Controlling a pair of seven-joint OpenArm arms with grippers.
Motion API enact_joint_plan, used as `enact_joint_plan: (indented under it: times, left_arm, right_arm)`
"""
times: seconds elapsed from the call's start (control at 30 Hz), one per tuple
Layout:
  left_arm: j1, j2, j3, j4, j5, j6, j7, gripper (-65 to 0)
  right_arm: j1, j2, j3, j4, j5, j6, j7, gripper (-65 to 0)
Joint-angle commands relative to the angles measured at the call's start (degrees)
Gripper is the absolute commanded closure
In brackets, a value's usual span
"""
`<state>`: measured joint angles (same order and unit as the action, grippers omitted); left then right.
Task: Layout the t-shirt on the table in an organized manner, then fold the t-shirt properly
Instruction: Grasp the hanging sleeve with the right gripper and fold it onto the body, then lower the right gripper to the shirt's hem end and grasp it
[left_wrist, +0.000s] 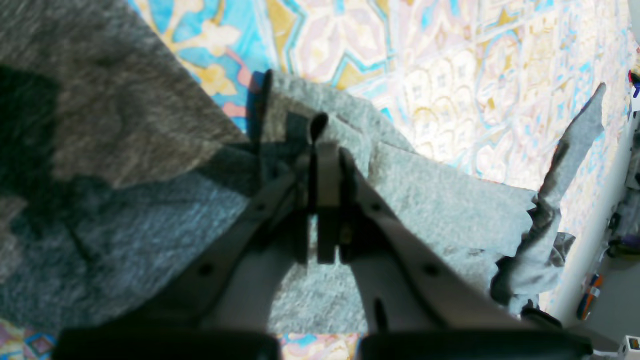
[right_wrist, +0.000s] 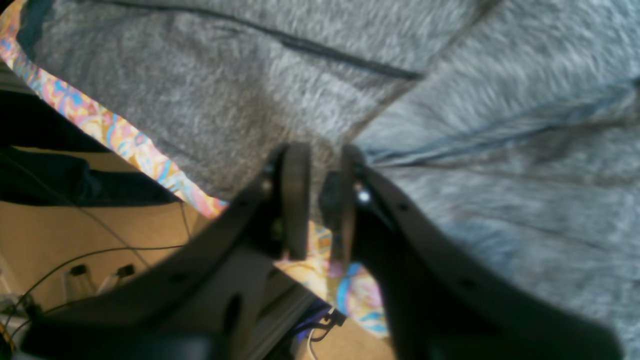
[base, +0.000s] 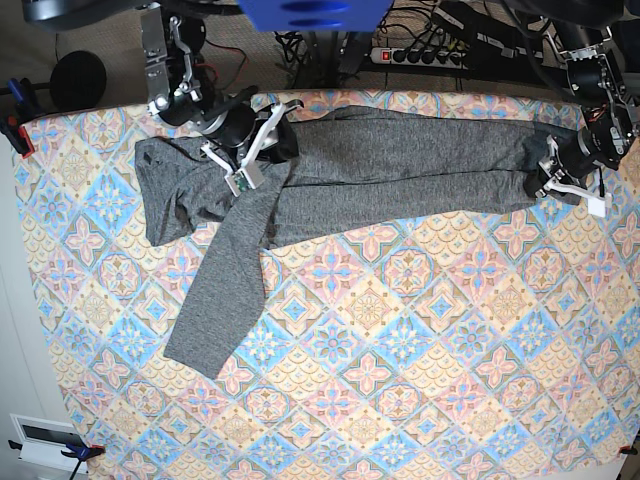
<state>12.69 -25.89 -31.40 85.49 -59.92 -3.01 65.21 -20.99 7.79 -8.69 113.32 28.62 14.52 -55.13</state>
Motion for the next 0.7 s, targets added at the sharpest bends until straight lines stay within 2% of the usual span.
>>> enact_joint_plan:
  times: [0.0,0.13,0.3,0.47,0.67]
  left_arm:
    - [-0.4,-1.2,-0.4,0.8,-0.8,-0.2,-0.4,0.0]
    - [-0.4,-1.2,-0.4,0.7,-0.8,-0.2,-0.4,0.0]
    - [-0.4,-1.2,-0.4,0.7,-0.7,-0.2,-0.4,0.0]
    - [-0.3,-1.2,-0.4,0.7,-0.9,-0.2,-0.4,0.0]
    - [-0.2,-1.2,-0.5,0.7,-0.7,-0.2,-0.4,0.0]
  right_arm:
    - [0.3,0.2,-0.7,1.3,0.8,0.4,0.9,-15.2]
    - [0.9,0.2,-1.6,1.4,0.8,0.4,0.9,-20.5]
    - [4.1,0.2,-0.5,2.3,1.2,0.4,0.9,-22.7]
    - [10.8,0.0,7.6,0.7,8.1,0.3,0.3,-22.7]
    - [23.2,0.1,16.9,-10.5,14.3,0.3,0.0,-22.7]
